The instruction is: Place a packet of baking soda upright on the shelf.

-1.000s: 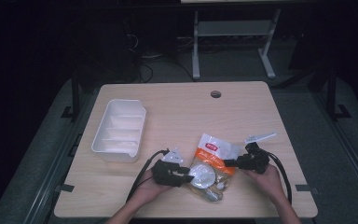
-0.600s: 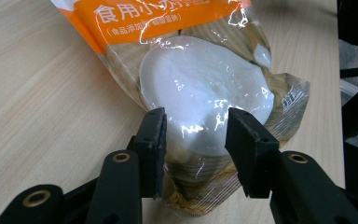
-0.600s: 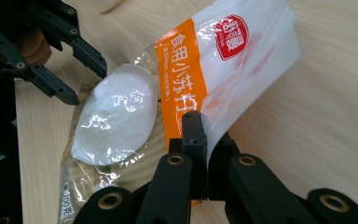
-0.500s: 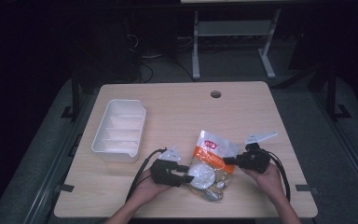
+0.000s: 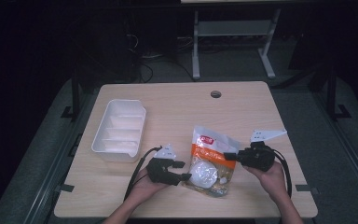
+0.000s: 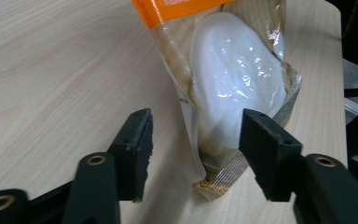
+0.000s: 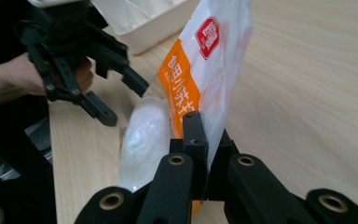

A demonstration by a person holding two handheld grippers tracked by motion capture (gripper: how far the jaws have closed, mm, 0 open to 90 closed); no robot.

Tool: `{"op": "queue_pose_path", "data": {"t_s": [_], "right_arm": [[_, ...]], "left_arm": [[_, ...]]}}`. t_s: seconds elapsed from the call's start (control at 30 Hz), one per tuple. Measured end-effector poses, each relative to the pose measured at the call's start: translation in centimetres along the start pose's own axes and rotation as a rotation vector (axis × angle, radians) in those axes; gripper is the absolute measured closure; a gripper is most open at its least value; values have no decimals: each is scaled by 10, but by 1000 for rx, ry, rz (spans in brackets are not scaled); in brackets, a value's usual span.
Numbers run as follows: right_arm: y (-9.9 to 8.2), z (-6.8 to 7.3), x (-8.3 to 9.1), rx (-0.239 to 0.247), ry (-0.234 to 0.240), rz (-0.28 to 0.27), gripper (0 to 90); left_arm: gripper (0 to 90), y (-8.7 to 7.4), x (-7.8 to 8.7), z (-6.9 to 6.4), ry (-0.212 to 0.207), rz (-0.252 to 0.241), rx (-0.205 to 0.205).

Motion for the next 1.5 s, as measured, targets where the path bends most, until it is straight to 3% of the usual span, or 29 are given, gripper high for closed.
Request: {"op": "queue_pose_path", "data": {"t_s": [0.13, 0.23, 0.27, 0.33, 0.37, 0.53, 0.8, 1.17, 1.5], "right_arm": [[9, 9, 1, 42, 16, -21, 894], [15, 16, 2, 72, 34, -32, 894], [17, 19, 2, 84, 36, -34, 894], [17, 19, 2, 87, 38, -35, 894], [17, 21, 2, 88, 44, -37, 894], [16, 20, 1, 88, 45, -32, 893], [10, 17, -2, 74, 35, -16, 863], [-1, 12, -13, 33, 44, 38, 837], [7, 13, -9, 27, 45, 8, 895]], "left_arm": [[385, 1, -2, -1, -12, -9, -4], [385, 5, -6, -2, -47, -29, 20], [411, 6, -9, -4, -83, -34, 36], [449, 7, -10, -5, -104, -34, 37], [560, 7, -11, -9, -129, -32, 43], [697, 8, -11, -12, -109, -29, 12], [808, 10, -6, -13, -92, -51, -11], [844, 8, -8, -14, -83, -38, -25], [799, 9, -1, -13, -97, -58, -14]]}}
Point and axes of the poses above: each handheld gripper's, and its own axes: x roughly backward along the jaws, y roughly out of its top, z roughly to its left, the point moved 9 cm from there along -x, roughly forward along the jaws, and after that the axes turned 10 degrees about x, right-handed, at the moved point
